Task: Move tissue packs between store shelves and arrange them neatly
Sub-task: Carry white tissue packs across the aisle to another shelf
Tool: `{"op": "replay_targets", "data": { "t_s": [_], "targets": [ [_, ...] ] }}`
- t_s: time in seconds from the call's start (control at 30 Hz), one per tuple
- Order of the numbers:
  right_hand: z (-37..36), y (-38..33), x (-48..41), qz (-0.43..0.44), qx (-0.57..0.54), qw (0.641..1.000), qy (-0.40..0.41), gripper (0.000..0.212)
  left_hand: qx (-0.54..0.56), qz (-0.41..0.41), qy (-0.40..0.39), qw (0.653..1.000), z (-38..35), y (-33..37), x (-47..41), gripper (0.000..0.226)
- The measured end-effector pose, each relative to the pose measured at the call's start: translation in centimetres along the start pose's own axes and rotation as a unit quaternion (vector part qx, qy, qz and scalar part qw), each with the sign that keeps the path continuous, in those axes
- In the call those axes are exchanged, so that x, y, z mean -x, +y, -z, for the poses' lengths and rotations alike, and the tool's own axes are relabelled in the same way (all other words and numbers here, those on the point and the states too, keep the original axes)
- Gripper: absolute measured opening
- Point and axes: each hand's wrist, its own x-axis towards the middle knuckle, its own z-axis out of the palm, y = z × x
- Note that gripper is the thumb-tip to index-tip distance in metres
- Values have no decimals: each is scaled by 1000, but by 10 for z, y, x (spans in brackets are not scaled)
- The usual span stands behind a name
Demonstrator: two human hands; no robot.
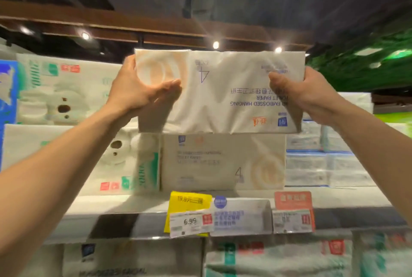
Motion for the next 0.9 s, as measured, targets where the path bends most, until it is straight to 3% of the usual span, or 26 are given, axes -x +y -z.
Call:
{"op": "replay_targets", "data": {
  "t_s": [0.1,0.5,0.7,0.83,0.9],
  "targets": [
    [-1,21,-22,12,-2,1000,-10,42,-17,-5,19,1000,-21,-4,-12,94],
    [4,56,-75,10,-40,999,16,18,-73,-75,65,992,-55,16,-56,87],
    [7,77,-77,6,-26,1000,6,32,-120,-71,55,989,-75,-3,-50,87],
    [0,95,-80,11,-2,1000,15,21,-193,-90,68,975,-86,-16,-46,94],
    [-4,100,-83,13,19,1000,14,23,-269,-92,85,955,-87,-27,-48,110]
  ]
}}
